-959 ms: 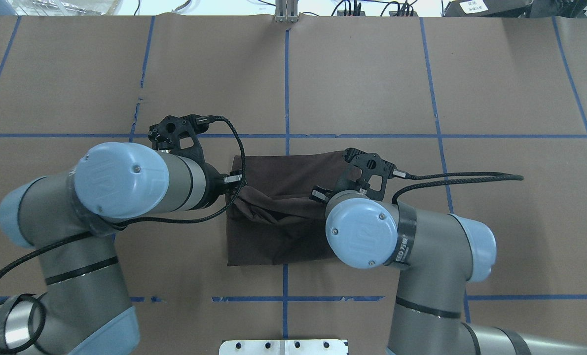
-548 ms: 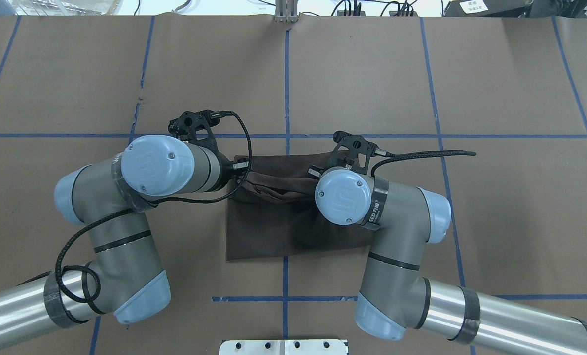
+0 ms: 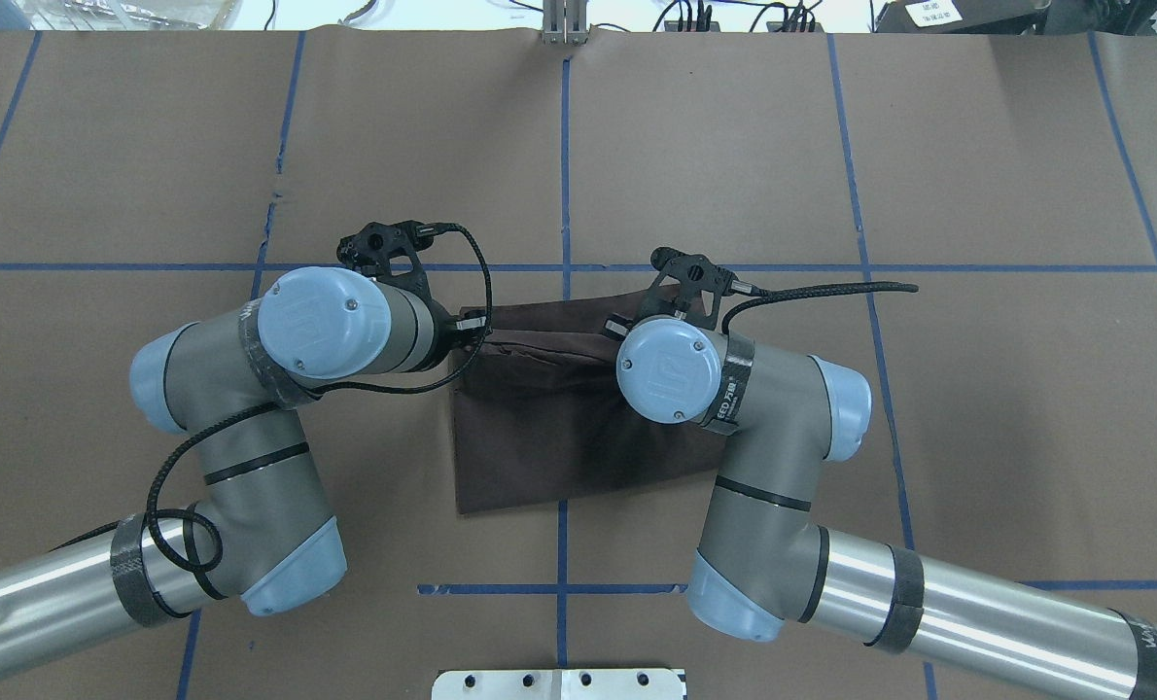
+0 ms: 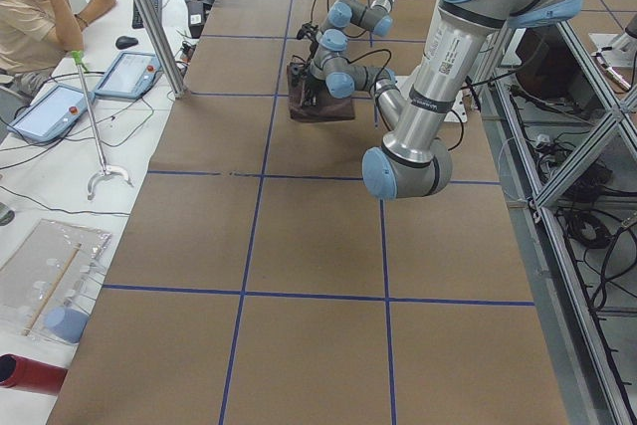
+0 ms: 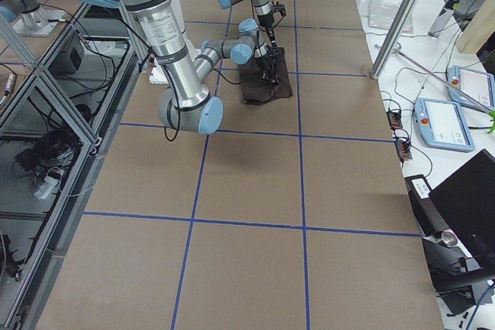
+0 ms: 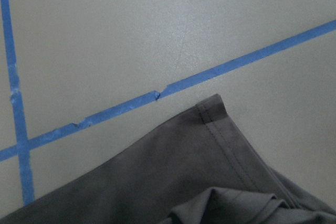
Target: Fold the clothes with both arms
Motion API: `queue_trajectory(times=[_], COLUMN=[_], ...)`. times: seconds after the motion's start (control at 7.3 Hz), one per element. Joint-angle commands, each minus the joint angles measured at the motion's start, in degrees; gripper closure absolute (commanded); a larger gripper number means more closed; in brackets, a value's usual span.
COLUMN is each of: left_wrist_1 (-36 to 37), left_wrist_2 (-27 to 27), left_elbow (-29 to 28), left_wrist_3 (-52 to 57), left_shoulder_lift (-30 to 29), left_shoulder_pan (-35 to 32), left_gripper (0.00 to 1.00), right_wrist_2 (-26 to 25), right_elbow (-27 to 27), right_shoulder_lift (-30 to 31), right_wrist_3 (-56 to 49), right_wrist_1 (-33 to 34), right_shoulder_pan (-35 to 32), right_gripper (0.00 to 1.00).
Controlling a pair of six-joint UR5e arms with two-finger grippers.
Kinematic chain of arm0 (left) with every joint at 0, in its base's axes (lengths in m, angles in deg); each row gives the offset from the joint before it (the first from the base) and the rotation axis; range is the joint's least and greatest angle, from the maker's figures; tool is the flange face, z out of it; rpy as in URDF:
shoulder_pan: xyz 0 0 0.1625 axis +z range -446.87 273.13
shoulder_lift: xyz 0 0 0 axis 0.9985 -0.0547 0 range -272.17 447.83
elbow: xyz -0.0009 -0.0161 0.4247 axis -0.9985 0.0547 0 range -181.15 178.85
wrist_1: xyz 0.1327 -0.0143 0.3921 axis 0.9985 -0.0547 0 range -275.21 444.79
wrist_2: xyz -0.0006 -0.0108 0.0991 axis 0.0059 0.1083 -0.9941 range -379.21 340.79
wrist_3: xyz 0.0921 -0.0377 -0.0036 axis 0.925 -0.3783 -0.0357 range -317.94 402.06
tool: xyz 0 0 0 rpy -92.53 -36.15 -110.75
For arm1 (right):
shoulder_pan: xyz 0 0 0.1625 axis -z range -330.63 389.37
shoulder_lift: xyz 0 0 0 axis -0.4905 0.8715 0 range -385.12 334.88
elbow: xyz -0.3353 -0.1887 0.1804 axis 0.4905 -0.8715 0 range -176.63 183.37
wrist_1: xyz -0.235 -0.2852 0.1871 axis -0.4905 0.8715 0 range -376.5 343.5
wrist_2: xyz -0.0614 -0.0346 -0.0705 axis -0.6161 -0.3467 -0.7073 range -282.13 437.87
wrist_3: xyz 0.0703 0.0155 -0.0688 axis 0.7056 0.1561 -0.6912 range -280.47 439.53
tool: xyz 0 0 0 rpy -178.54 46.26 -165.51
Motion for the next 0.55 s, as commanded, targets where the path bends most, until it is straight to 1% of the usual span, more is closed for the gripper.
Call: queue_trajectory(times=[0.0,0.14,0.27,0.41], left_wrist_1=[-0.2,-0.7,-1.6,-1.6], left_wrist_2=[0.1,0.2,0.5,3.3], left_elbow=[-0.2,-0.2,-0.1,0.3], left_wrist_3=[2.7,7.4,9.7,12.3], left_shoulder_lift=[0.0,0.0,0.1,0.1], left_shoulder_pan=[-1.4,-1.8,-2.9,-3.9], left_gripper=[0.8,0.01,0.0,0.0], right_wrist_2=[2.8,3.2,5.9,8.8], right_elbow=[-0.1,0.1,0.6,3.1], right_shoulder_lift=[0.2,0.0,-0.1,-0.4], right_wrist_3=[-7.4,-10.6,-12.3,-14.9], right_wrist_1=[-0.1,-0.2,-0.3,0.0], right_shoulder_pan=[-1.6,-2.2,-3.7,-4.0], right_gripper=[0.01,0.0,0.0,0.0])
